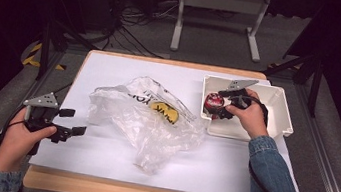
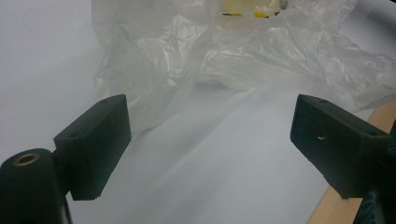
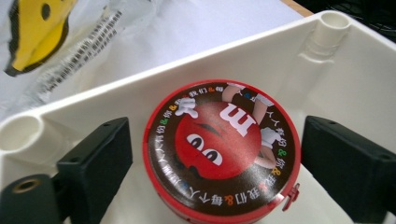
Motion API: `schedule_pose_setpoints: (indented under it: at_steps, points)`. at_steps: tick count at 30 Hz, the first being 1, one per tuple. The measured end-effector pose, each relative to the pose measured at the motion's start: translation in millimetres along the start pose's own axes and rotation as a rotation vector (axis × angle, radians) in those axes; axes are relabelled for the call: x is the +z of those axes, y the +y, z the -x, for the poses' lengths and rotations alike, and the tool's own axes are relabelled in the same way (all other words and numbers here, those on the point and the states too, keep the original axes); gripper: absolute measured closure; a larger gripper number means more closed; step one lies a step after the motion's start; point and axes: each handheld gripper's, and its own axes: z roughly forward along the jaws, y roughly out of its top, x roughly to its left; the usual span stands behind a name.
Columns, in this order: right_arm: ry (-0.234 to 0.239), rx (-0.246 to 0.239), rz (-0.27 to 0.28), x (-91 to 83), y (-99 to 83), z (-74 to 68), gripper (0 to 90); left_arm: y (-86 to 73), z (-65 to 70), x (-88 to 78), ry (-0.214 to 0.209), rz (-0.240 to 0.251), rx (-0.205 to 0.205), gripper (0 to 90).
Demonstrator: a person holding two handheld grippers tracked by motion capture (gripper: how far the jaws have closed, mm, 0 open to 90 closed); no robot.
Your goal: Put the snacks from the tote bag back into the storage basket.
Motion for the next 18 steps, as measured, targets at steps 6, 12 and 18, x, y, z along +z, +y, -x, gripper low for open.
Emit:
schedule_pose_setpoints:
  at_steps: [6,12,18]
  points:
    - [-0.029,-0.009,-0.004,-21.0,9.1,-7.3,9.6,3.4,-0.5,4.9,-0.008,-0.012,0.016,13.1]
    - [-0.03,0.002,0.044,-44.3,19.8,-18.6,9.3,6.3,-0.7,4.7,-0.011,-0.007,0.012,13.1]
    - [-0.004,0.013,0.083,-72.7,26.1,-37.9,10.8,10.2,1.7,6.7,-0.016,-0.02,0.035,12.5]
